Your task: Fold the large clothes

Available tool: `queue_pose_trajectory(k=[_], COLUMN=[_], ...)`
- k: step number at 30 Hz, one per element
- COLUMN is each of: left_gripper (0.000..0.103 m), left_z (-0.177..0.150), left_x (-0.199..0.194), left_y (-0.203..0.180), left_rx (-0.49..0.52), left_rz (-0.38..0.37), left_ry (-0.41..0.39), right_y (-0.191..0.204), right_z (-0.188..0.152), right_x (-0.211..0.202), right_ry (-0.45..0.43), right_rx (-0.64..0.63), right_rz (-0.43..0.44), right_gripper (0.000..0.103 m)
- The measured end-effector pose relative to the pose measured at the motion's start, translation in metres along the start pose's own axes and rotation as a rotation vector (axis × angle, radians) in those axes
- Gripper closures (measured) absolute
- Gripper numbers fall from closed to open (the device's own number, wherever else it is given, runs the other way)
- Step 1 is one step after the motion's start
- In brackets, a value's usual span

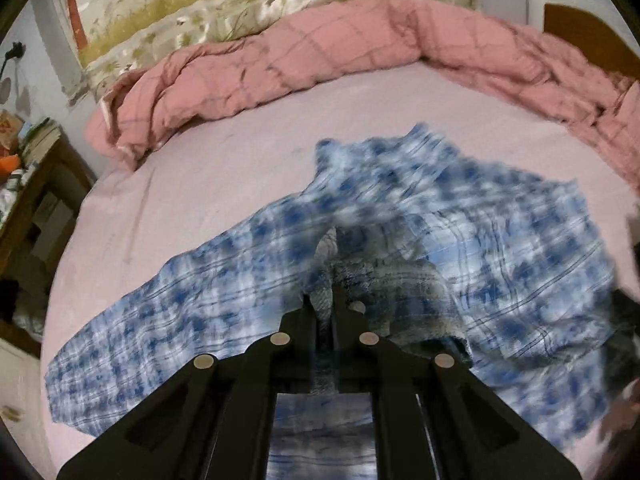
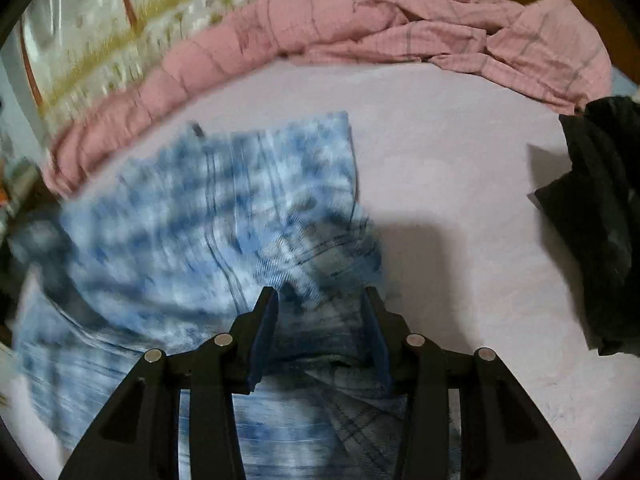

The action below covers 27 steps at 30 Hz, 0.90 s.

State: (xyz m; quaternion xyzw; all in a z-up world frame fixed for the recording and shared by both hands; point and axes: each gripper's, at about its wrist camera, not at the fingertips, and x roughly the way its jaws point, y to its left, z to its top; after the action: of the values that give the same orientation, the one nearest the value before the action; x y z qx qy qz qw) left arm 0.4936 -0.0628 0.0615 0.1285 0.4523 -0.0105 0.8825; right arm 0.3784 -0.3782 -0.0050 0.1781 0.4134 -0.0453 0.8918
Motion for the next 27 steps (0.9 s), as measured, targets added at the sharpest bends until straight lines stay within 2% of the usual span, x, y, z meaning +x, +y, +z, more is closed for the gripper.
queue_pose_trajectory(k=[1,3,6,8,10,12,16,18,19,21,23,25,27], left_gripper=[0.098,0.098,0.098,0.098,0.098,0.098,0.098,0.097,0.094,0.091,0.069,0.057,0.047], left_z=[-0.003,-0.007,-0.014,-0.019,-0.019,-0.016,-0.011,-0.013,-0.016,-0.022,-0.028,-0.036,-0.045], left_x=[0.002,0.005,0.013,0.022,0.024,0.023,0.023,0.028,0.031,0.034,0.033,0.025,0.011], left_y=[0.001,0.007,0.024,0.030,0.038,0.049,0.062,0.065,0.066,0.065,0.063,0.062,0.065], left_rx=[0.013,0.018,-0.023,-0.033,-0.051,-0.072,-0.077,-0.106,-0.123,-0.127,-0.116,-0.115,-0.138], left_rz=[0.031,0.073,0.057,0.076,0.111,0.102,0.111,0.105,0.086,0.066,0.090,0.120,0.097], left_ry=[-0.004,-0.005,0.005,0.024,0.011,0.001,-0.012,-0.005,-0.007,-0.018,-0.045,-0.091,-0.143], right_y=[-0.005,-0.011,-0.018,-0.017,-0.009,-0.002,0.013,0.015,0.011,0.006,0.009,0.016,0.023], right_z=[0.001,0.001,-0.001,-0.002,-0.003,-0.001,-0.003,-0.004,-0.004,-0.003,-0.004,-0.005,-0.004], right_x=[-0.008,-0.010,-0.001,0.006,0.005,0.002,-0.004,-0.001,0.002,0.002,0.001,0.000,-0.004], right_ry=[-0.029,-0.033,-0.005,0.012,0.002,-0.018,-0.043,-0.014,0.014,0.014,-0.002,-0.011,-0.027], right_rx=[0.036,0.057,0.085,0.078,0.048,0.013,-0.049,-0.050,-0.016,0.015,-0.017,-0.047,-0.065], right_rz=[0.060,0.106,0.092,0.097,0.097,0.100,0.133,0.195,0.258,0.271,0.207,0.186,0.190], right_gripper=[0.058,0.058,0.058,0.058,0.058,0.058,0.058,0.058,0.058,0.058,0.058,0.058,0.058])
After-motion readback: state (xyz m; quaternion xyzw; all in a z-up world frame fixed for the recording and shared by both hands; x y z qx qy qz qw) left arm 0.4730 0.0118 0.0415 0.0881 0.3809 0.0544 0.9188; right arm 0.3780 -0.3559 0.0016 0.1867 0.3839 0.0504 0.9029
